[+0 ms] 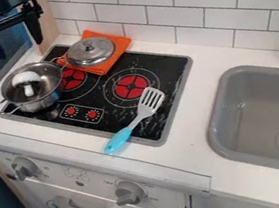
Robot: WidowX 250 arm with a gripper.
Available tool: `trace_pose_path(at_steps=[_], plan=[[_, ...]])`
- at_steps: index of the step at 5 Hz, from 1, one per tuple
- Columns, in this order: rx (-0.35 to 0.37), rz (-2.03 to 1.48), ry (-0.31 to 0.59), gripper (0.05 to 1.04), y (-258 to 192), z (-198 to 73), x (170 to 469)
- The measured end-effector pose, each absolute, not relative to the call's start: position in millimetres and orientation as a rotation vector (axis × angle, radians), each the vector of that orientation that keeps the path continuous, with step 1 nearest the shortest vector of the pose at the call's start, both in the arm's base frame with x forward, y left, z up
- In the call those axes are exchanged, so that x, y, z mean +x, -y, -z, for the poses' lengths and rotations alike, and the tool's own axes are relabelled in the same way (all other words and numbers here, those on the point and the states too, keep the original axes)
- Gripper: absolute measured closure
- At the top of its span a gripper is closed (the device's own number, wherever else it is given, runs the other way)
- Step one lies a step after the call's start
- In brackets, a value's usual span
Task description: Place the silver lid on the silver pot
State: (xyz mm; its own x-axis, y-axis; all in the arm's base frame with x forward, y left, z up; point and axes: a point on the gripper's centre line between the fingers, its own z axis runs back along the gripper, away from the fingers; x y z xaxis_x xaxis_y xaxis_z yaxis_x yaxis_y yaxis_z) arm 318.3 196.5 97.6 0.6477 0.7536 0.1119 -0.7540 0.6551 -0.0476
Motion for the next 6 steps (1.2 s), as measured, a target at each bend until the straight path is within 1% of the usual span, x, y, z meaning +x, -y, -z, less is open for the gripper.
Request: trace_pose_path(at_steps=[1, 2, 3, 4, 5, 6], plan=[[-0.002, -0.858, 0.082, 0.083, -196, -83, 317], [-0.004, -0.821, 0.098, 0.083, -193, -88, 325], [0.0, -0.748, 0.1, 0.083, -183, -86, 347], [0.01, -0.685, 0.126, 0.083, -182, -83, 372], [0.033, -0.618, 0.155, 0.084, -177, -75, 397], [0.04, -0.554, 0.13, 0.083, -171, -54, 419]])
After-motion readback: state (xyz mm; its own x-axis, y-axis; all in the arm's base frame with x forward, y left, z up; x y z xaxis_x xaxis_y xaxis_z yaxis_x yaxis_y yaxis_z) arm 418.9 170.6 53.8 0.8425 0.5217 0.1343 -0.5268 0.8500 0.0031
